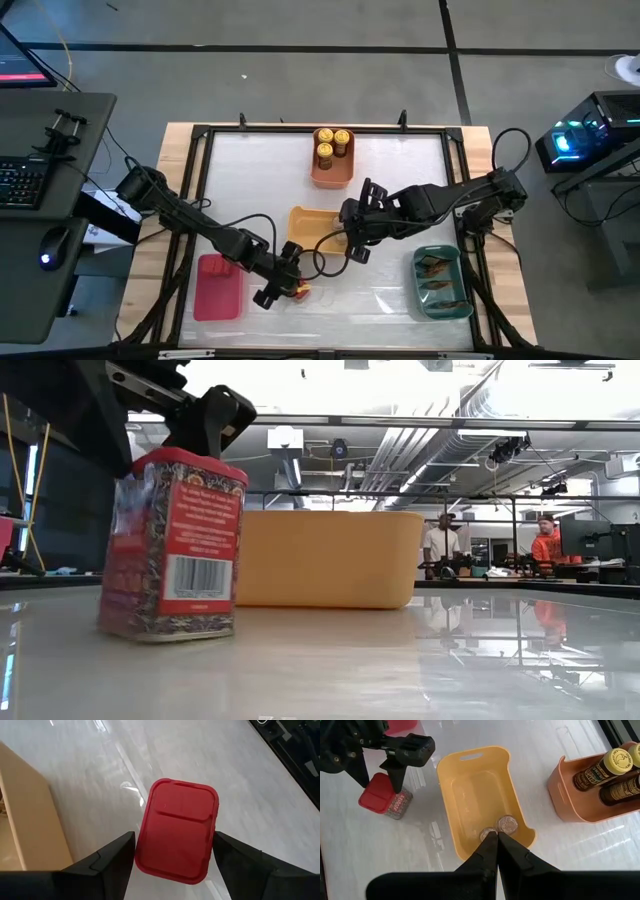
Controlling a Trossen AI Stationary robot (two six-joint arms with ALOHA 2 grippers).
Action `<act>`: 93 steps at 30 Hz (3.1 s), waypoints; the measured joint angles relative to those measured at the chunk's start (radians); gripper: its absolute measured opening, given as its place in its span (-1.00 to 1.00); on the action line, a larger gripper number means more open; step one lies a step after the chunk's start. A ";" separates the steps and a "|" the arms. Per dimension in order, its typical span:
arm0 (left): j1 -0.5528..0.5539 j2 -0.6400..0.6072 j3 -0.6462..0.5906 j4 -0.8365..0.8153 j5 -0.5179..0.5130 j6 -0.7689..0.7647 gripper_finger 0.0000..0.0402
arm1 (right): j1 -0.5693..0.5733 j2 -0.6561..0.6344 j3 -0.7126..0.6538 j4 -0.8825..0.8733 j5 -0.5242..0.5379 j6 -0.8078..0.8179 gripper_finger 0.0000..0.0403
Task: Sort spices by type
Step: Put the red seasoning can into the red bin
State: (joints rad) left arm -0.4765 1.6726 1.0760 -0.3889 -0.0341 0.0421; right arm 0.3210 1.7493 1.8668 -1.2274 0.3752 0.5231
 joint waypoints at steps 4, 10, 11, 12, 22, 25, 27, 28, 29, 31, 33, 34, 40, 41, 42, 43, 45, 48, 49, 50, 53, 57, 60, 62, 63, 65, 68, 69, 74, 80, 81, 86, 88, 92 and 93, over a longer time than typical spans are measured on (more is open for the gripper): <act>0.007 0.000 0.000 0.000 0.000 0.028 0.25 | 0.000 0.000 0.000 0.007 0.000 -0.005 -1.00; 0.031 0.000 0.000 0.000 0.000 0.034 0.25 | 0.000 0.000 0.000 0.027 0.000 -0.005 -1.00; 0.035 0.000 0.000 0.000 0.000 0.034 0.25 | 0.000 0.000 0.000 0.028 0.000 -0.004 -1.00; 0.039 0.000 0.000 0.000 0.003 0.033 0.25 | 0.000 0.000 0.000 0.028 0.000 -0.005 -1.00; 0.057 0.033 0.002 0.017 0.048 0.020 0.25 | 0.000 0.000 0.000 0.037 0.000 -0.004 -1.00; 0.057 0.045 0.002 0.018 0.047 0.013 0.25 | 0.000 0.000 0.000 0.042 0.000 -0.004 -1.00; 0.057 0.047 0.002 0.019 0.048 0.013 0.25 | 0.000 0.000 0.000 0.043 0.000 -0.004 -1.00; 0.057 0.047 0.002 0.020 0.047 0.013 0.25 | 0.000 0.000 0.000 0.043 0.000 -0.004 -1.00; 0.057 0.047 0.002 0.021 0.047 0.013 0.25 | 0.000 0.000 0.000 0.043 0.000 -0.004 -1.00; 0.057 0.047 0.002 0.021 0.047 0.013 0.23 | 0.000 0.000 0.000 0.043 0.000 -0.005 -1.00; 0.057 0.047 0.002 0.023 0.046 0.013 0.16 | 0.000 0.000 0.000 0.043 0.000 -0.006 -1.00; 0.057 0.047 0.002 0.026 0.046 0.012 0.10 | 0.000 0.000 0.000 0.043 0.001 -0.007 -1.00; 0.067 -0.004 0.001 -0.002 0.051 0.011 -0.08 | 0.000 0.000 0.000 0.043 0.002 -0.009 -1.00; 0.073 -0.028 0.001 -0.022 0.051 0.010 -0.08 | 0.000 0.000 0.000 0.043 0.002 -0.017 -1.00; 0.078 -0.056 0.001 -0.043 0.050 0.002 -0.08 | 0.000 0.000 0.000 0.045 0.005 -0.029 -1.00; 0.080 -0.088 0.001 -0.069 0.050 -0.007 -0.08 | 0.000 0.000 0.000 0.047 0.015 -0.036 -1.00; 0.086 -0.164 0.001 -0.130 0.048 -0.039 -0.08 | 0.000 0.000 0.000 0.054 0.049 -0.051 -1.00; 0.068 -0.298 0.001 -0.215 0.043 -0.138 -0.08 | -0.012 0.000 0.000 0.085 0.086 -0.082 -1.00; 0.053 -0.343 0.001 -0.246 0.041 -0.183 -0.08 | -0.019 0.000 0.000 0.099 0.086 -0.093 -1.00; 0.029 -0.386 0.001 -0.281 0.033 -0.227 -0.08 | -0.027 0.000 0.000 0.111 0.085 -0.100 -1.00; -0.089 -0.488 0.002 -0.401 -0.051 -0.385 -0.08 | -0.054 0.000 0.000 0.149 0.079 -0.124 -1.00; -0.316 -0.534 0.001 -0.523 -0.150 -0.642 -0.08 | -0.092 0.000 0.000 0.189 0.051 -0.172 -1.00; -0.486 -0.511 0.001 -0.566 -0.226 -0.820 -0.08 | -0.119 0.000 0.000 0.211 0.027 -0.204 -1.00; -0.573 -0.478 0.001 -0.598 -0.270 -0.919 -0.08 | -0.134 0.000 0.000 0.216 0.008 -0.216 -1.00; -0.608 -0.460 0.001 -0.620 -0.285 -0.965 -0.08 | -0.140 0.000 0.000 0.218 0.000 -0.219 -1.00; -0.660 -0.425 0.001 -0.662 -0.310 -1.049 -0.08 | -0.151 0.000 0.000 0.223 -0.011 -0.222 -1.00; -0.700 -0.362 0.000 -0.711 -0.327 -1.140 -0.08 | -0.159 0.000 0.000 0.225 -0.011 -0.228 -1.00; -0.708 -0.344 -0.005 -0.715 -0.336 -1.162 -0.08 | -0.160 0.000 0.000 0.227 -0.011 -0.229 -1.00; -0.728 -0.283 -0.074 -0.702 -0.330 -1.299 -0.08 | -0.160 0.000 0.000 0.240 -0.012 -0.233 -1.00; -0.744 -0.297 -0.136 -0.702 -0.350 -1.416 -0.08 | -0.160 0.000 0.000 0.249 -0.015 -0.226 -1.00; -0.744 -0.301 -0.145 -0.702 -0.350 -1.419 -0.08 | -0.160 0.000 0.000 0.249 -0.016 -0.219 -1.00; -0.744 -0.304 -0.172 -0.711 -0.349 -1.418 -0.08 | -0.158 0.000 0.000 0.249 -0.020 -0.208 -1.00; -0.743 -0.304 -0.173 -0.715 -0.349 -1.416 0.00 | -0.157 0.000 0.000 0.249 -0.030 -0.201 -1.00; -0.743 -0.304 -0.174 -0.717 -0.336 -1.387 0.23 | -0.157 0.000 0.000 0.249 -0.047 -0.187 -1.00; -0.743 -0.304 -0.174 -0.718 -0.330 -1.379 0.26 | -0.157 0.000 0.000 0.249 -0.047 -0.188 -1.00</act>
State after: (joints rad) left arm -1.2194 1.3685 0.9020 -1.1067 -0.3639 -1.3369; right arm 0.1638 1.7493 1.8668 -0.9779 0.3286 0.3355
